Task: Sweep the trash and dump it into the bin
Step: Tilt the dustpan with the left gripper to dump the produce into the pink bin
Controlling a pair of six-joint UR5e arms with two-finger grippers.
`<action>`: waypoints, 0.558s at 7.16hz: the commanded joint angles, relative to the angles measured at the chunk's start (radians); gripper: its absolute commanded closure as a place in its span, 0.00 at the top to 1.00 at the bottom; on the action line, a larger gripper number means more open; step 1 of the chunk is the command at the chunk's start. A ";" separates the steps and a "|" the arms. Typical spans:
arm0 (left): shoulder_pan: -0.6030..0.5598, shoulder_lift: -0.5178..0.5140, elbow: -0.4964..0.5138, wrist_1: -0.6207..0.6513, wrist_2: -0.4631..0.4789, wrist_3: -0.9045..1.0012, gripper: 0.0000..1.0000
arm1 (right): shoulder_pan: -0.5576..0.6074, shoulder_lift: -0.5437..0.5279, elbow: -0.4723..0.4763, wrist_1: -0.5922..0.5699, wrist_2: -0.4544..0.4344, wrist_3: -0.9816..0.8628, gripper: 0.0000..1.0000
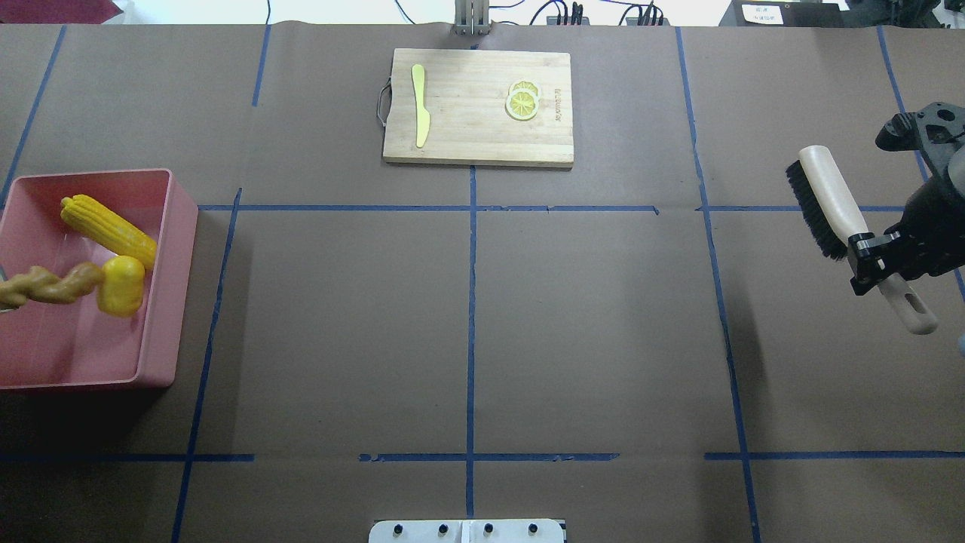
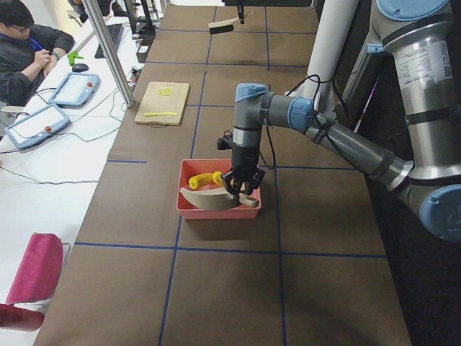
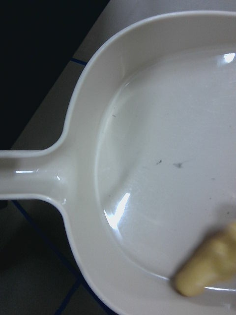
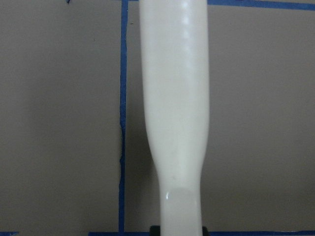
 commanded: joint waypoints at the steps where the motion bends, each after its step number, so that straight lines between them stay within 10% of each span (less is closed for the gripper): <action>1: 0.043 -0.008 -0.045 0.091 0.063 -0.001 0.03 | 0.002 -0.006 0.001 0.000 0.000 0.000 0.01; 4: 0.045 -0.041 -0.053 0.104 0.062 0.001 0.04 | 0.000 -0.216 -0.007 0.239 0.000 0.001 0.01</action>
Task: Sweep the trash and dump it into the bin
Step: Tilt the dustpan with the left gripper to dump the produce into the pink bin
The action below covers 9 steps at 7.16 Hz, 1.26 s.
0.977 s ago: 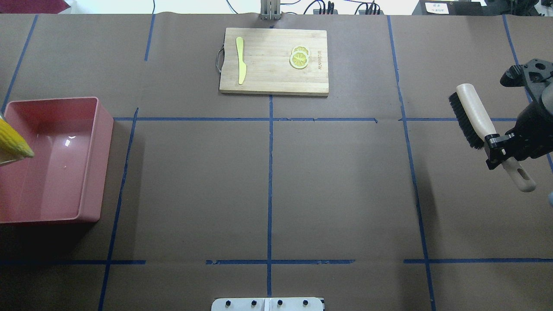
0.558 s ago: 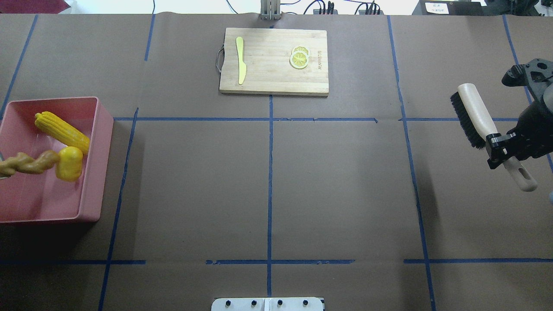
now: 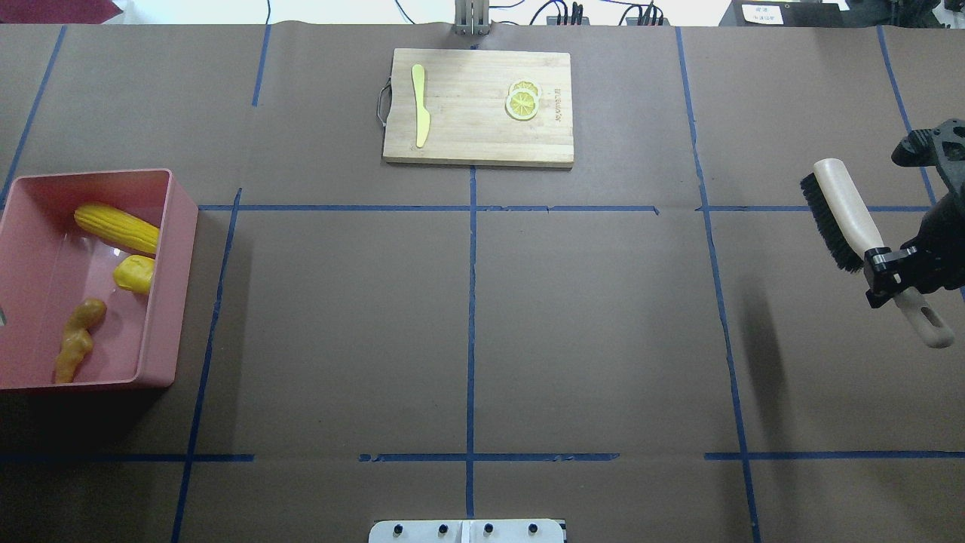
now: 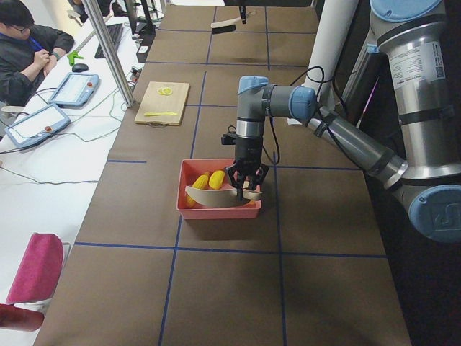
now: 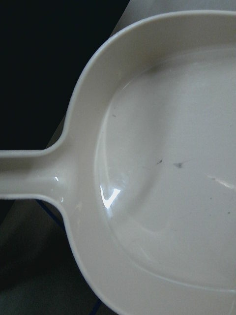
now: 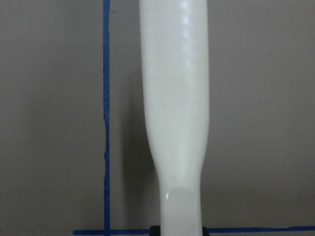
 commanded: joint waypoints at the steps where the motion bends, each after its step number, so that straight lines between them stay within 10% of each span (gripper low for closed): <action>1: 0.001 -0.028 -0.003 0.009 -0.001 0.000 0.04 | 0.000 -0.183 -0.042 0.269 0.004 0.007 0.01; 6: 0.006 -0.072 0.000 0.009 -0.006 0.002 0.04 | 0.000 -0.299 -0.351 0.903 0.067 0.235 0.01; 9: 0.006 -0.071 -0.001 0.009 -0.006 0.009 0.04 | -0.002 -0.346 -0.422 1.018 0.035 0.243 0.01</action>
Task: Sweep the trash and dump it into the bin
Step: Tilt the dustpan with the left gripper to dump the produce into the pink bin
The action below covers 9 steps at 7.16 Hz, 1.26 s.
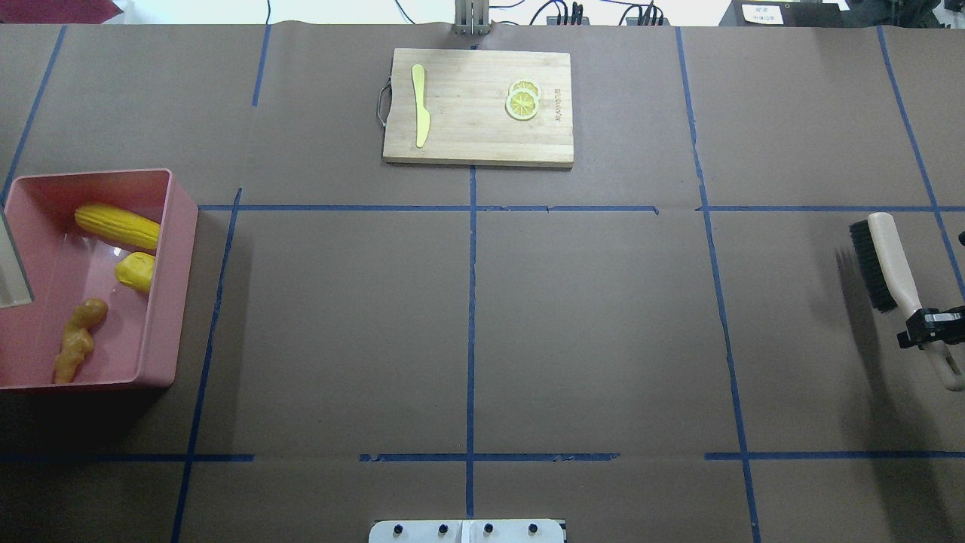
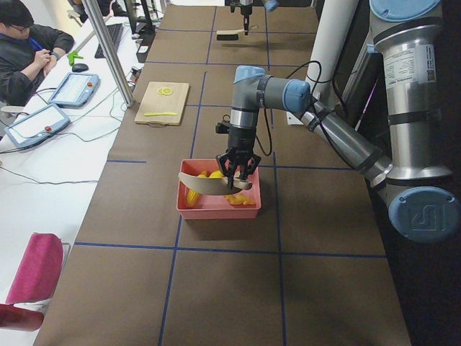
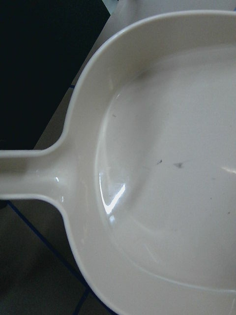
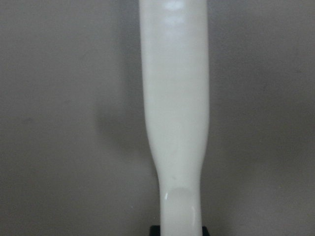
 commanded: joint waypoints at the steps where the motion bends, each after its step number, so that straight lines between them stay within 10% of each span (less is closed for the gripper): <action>1: 0.000 -0.004 -0.002 0.000 -0.002 0.012 0.04 | 0.000 -0.025 -0.017 0.029 -0.005 0.003 0.01; 7: -0.009 -0.087 -0.053 -0.003 -0.277 -0.005 0.04 | -0.082 -0.020 -0.036 0.027 -0.033 0.003 0.03; 9: -0.006 -0.110 -0.046 -0.003 -0.311 -0.006 0.04 | -0.089 -0.017 -0.038 0.027 -0.033 -0.004 0.33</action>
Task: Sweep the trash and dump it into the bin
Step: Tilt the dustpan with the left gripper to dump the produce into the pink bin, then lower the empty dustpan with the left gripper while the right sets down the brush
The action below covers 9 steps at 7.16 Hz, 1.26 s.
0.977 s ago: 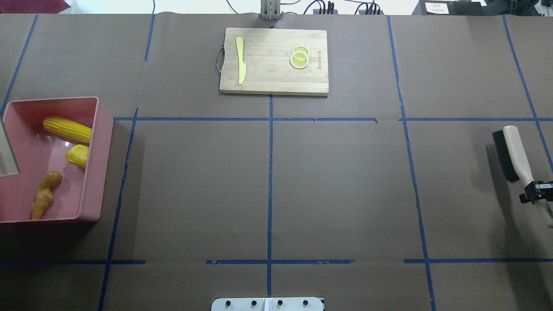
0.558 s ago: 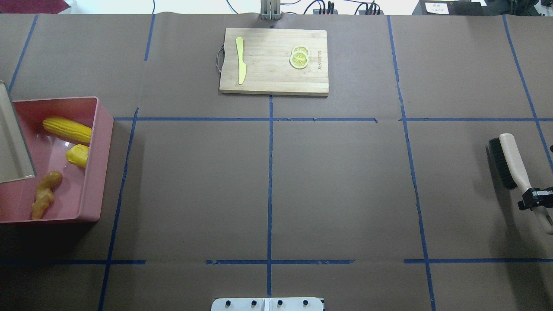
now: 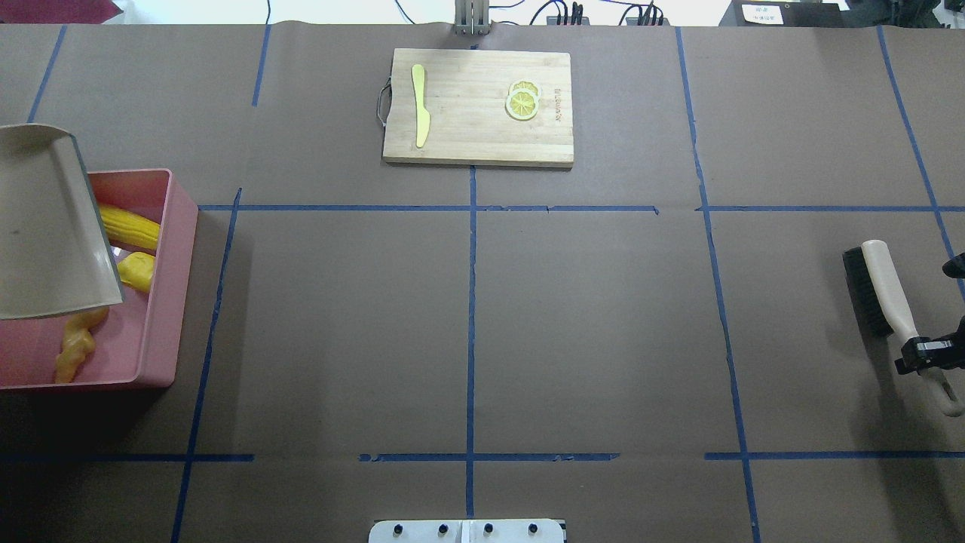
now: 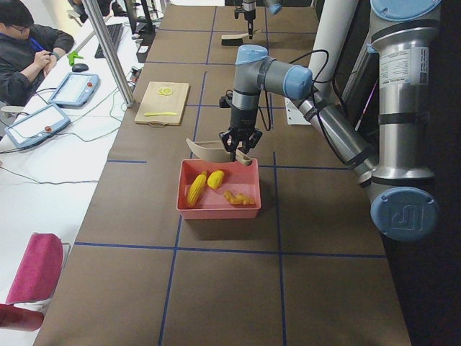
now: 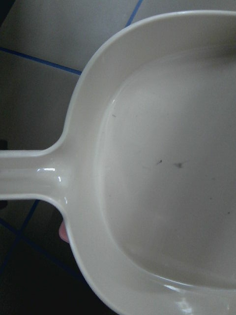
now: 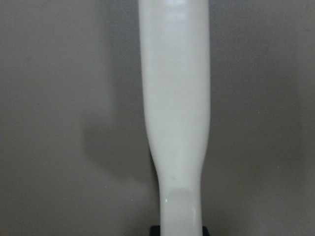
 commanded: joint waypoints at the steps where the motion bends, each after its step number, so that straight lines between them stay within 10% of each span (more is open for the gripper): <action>1: 0.003 -0.050 0.017 0.000 -0.019 -0.049 0.05 | -0.005 0.004 -0.003 0.000 -0.001 -0.006 0.59; 3: 0.008 -0.126 0.047 -0.003 -0.030 -0.103 0.06 | -0.004 0.004 0.003 0.005 0.002 -0.009 1.00; 9: 0.302 -0.410 0.251 -0.105 -0.038 0.004 0.06 | 0.185 0.033 0.033 0.115 -0.016 0.003 1.00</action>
